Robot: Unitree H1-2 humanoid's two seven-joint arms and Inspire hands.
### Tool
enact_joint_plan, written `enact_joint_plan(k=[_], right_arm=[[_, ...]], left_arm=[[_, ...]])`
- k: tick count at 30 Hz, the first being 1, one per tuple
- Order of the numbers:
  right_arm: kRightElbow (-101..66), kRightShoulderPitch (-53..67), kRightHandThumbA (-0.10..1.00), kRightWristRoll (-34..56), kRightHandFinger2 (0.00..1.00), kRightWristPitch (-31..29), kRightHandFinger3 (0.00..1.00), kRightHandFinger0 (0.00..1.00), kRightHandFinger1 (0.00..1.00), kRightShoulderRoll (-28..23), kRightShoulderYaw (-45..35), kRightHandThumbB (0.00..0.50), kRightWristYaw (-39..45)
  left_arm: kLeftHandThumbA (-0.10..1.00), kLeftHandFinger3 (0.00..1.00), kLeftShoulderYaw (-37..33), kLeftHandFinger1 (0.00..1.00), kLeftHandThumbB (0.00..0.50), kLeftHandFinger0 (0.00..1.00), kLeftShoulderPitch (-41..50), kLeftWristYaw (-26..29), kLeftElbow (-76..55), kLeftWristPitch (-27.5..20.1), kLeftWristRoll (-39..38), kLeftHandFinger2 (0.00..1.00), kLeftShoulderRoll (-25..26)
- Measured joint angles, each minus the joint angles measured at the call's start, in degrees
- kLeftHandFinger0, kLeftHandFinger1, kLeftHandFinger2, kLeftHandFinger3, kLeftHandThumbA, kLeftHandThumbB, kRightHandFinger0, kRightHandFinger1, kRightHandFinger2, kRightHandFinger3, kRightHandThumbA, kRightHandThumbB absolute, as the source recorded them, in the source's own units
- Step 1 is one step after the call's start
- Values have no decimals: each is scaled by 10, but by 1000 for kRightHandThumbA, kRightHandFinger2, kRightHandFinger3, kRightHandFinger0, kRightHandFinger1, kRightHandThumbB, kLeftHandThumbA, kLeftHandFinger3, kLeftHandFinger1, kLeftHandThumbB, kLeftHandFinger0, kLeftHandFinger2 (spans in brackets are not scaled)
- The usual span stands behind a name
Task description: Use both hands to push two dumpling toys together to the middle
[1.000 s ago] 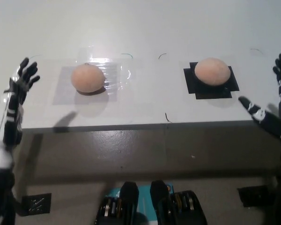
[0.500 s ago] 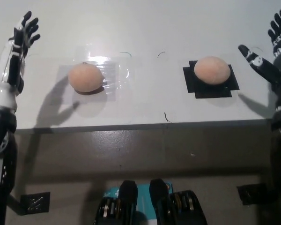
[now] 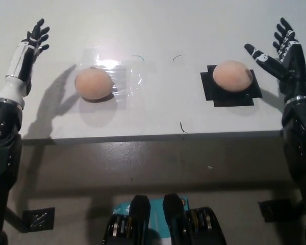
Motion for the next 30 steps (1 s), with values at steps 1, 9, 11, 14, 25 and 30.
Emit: enact_joint_plan(k=[1, 9, 11, 14, 25, 30], right_arm=[[26, -10, 1000, 0, 1000, -4, 1000, 1000, 1000, -1, 1, 180, -1], [140, -50, 1000, 0, 1000, -32, 1000, 1000, 1000, -3, 2, 192, -3], [164, -53, 1000, 1, 1000, -39, 1000, 1000, 1000, -4, 2, 218, -2], [190, -55, 1000, 7, 1000, -41, 1000, 1000, 1000, -4, -5, 238, 2], [219, -54, 1000, 17, 1000, -51, 1000, 1000, 1000, -3, -11, 264, 15], [219, -54, 1000, 20, 1000, -55, 1000, 1000, 1000, 3, -12, 237, 18]], left_arm=[[1000, 1000, -6, 1000, 356, 1000, -6, 0, 14, -3, 6, 1000, 1], [1000, 1000, -27, 1000, 335, 1000, -18, -2, 77, -22, 21, 1000, 4], [1000, 1000, -28, 1000, 393, 1000, -18, -4, 82, -27, 22, 1000, 3], [1000, 1000, -31, 1000, 327, 1000, -19, -7, 95, -35, 24, 1000, 0], [1000, 1000, -49, 1000, 337, 1000, -18, -15, 120, -60, 29, 1000, -17], [1000, 1000, -49, 1000, 383, 1000, -14, -19, 117, -60, 28, 1000, -26]])
